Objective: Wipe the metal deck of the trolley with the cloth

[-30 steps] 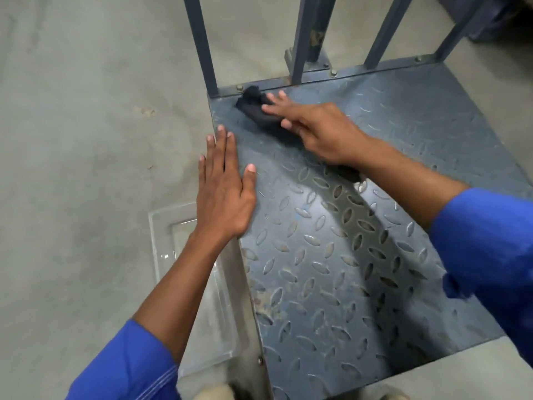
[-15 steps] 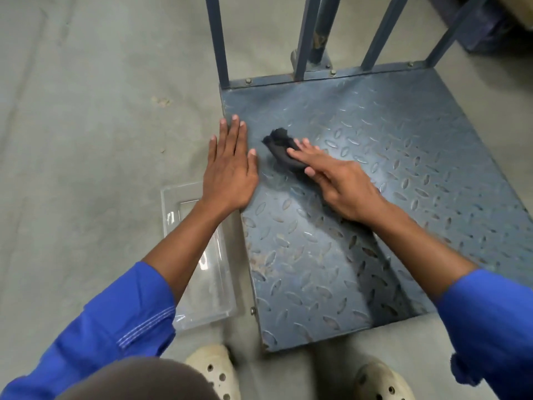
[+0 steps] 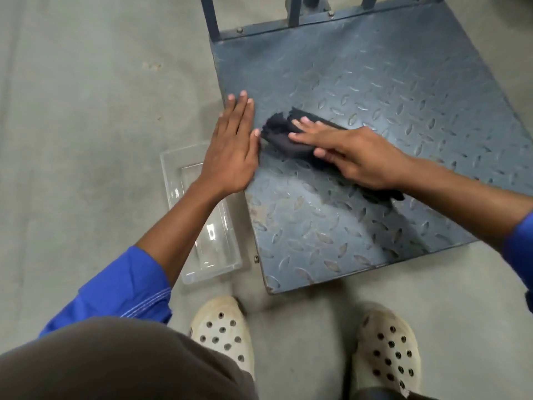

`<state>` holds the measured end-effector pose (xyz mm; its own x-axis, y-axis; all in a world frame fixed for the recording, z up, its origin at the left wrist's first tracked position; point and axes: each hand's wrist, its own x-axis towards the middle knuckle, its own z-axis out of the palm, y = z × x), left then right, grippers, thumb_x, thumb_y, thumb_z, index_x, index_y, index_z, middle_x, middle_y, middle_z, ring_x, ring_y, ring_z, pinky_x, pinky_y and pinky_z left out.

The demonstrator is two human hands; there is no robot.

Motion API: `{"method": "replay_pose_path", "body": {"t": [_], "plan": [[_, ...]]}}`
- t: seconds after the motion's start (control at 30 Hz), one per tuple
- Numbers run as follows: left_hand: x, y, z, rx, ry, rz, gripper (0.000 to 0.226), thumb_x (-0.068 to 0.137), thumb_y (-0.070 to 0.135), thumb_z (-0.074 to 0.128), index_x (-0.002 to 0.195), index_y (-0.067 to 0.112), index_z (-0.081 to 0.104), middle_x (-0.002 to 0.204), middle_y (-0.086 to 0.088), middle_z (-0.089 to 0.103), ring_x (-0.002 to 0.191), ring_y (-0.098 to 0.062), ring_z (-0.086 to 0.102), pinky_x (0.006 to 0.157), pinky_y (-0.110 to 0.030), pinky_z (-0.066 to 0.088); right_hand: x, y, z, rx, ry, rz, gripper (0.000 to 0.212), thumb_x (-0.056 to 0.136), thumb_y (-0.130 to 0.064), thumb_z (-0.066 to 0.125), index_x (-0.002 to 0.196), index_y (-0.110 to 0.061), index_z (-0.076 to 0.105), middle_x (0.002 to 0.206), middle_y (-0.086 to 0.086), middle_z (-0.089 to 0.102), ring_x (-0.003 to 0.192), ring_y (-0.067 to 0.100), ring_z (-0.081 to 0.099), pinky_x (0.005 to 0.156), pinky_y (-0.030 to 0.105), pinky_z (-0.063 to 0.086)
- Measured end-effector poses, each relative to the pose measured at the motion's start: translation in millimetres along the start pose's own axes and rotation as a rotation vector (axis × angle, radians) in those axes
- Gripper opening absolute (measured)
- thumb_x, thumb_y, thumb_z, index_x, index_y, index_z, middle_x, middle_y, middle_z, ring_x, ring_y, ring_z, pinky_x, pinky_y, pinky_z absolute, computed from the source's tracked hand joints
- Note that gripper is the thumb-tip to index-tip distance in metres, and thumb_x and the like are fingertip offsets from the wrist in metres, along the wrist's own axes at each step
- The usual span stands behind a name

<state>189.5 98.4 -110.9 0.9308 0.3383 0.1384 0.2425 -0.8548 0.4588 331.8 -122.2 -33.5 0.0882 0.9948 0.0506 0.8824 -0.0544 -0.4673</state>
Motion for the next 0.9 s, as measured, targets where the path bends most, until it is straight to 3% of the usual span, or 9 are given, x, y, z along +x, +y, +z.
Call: {"method": "replay_pose_path", "body": {"t": [0.1,0.27,0.37,0.47,0.57,0.7,0.9], "plan": [[-7,5,4,-0.03,0.023,-0.015,0.065,0.114,0.037,0.021,0.169,0.003,0.016,0.179,-0.014,0.008,0.166,-0.031,0.0,0.134,-0.033,-0.002,-13,-4,19,-0.1,-0.048,-0.051,0.047,0.111,-0.022,0.044,0.157,-0.009,0.046,0.166,0.008,0.038,0.157,0.023,0.029,0.129,0.047,0.026],[-15,3,3,-0.041,0.014,0.011,0.068,0.113,0.04,0.019,0.169,0.002,0.016,0.178,-0.016,0.008,0.166,-0.032,0.001,0.132,-0.027,-0.006,-35,-47,32,0.047,-0.281,-0.265,0.048,0.11,-0.017,0.046,0.157,-0.01,0.045,0.167,0.006,0.035,0.159,0.019,0.024,0.131,0.042,0.019],[-17,1,7,-0.037,0.029,0.041,0.068,0.113,0.039,0.019,0.168,-0.001,0.018,0.178,-0.019,0.01,0.166,-0.036,0.003,0.135,-0.035,0.0,-34,-28,20,0.052,-0.159,-0.174,0.055,0.104,0.002,0.053,0.158,-0.011,0.044,0.168,0.005,0.034,0.159,0.018,0.026,0.131,0.042,0.022],[-18,2,8,-0.046,0.049,0.029,0.067,0.113,0.039,0.02,0.168,-0.001,0.018,0.178,-0.019,0.011,0.166,-0.036,0.003,0.134,-0.035,-0.001,-33,-7,14,-0.043,-0.035,-0.044,0.048,0.11,-0.016,0.046,0.158,-0.011,0.043,0.167,0.005,0.035,0.157,0.02,0.029,0.128,0.049,0.028],[-21,4,9,-0.057,0.063,0.022,0.067,0.114,0.037,0.021,0.167,-0.002,0.02,0.177,-0.019,0.012,0.166,-0.037,0.005,0.134,-0.031,-0.002,-51,-28,36,-0.064,-0.122,-0.141,0.048,0.111,-0.018,0.041,0.157,-0.007,0.044,0.167,0.009,0.036,0.159,0.023,0.026,0.13,0.048,0.024],[-27,5,7,-0.051,0.075,0.032,0.067,0.114,0.037,0.021,0.167,-0.003,0.019,0.177,-0.02,0.012,0.165,-0.037,0.006,0.133,-0.03,-0.003,-66,-64,53,0.104,-0.32,-0.332,0.052,0.103,0.005,0.045,0.154,-0.004,0.049,0.166,0.011,0.038,0.158,0.023,0.027,0.13,0.05,0.023],[-37,1,10,-0.068,0.102,0.038,0.064,0.115,0.034,0.023,0.167,-0.002,0.02,0.177,-0.02,0.013,0.165,-0.037,0.007,0.134,-0.032,0.0,-58,-47,42,0.038,-0.226,-0.2,0.05,0.105,-0.007,0.042,0.155,-0.004,0.046,0.166,0.01,0.038,0.158,0.025,0.028,0.129,0.053,0.024]]}}
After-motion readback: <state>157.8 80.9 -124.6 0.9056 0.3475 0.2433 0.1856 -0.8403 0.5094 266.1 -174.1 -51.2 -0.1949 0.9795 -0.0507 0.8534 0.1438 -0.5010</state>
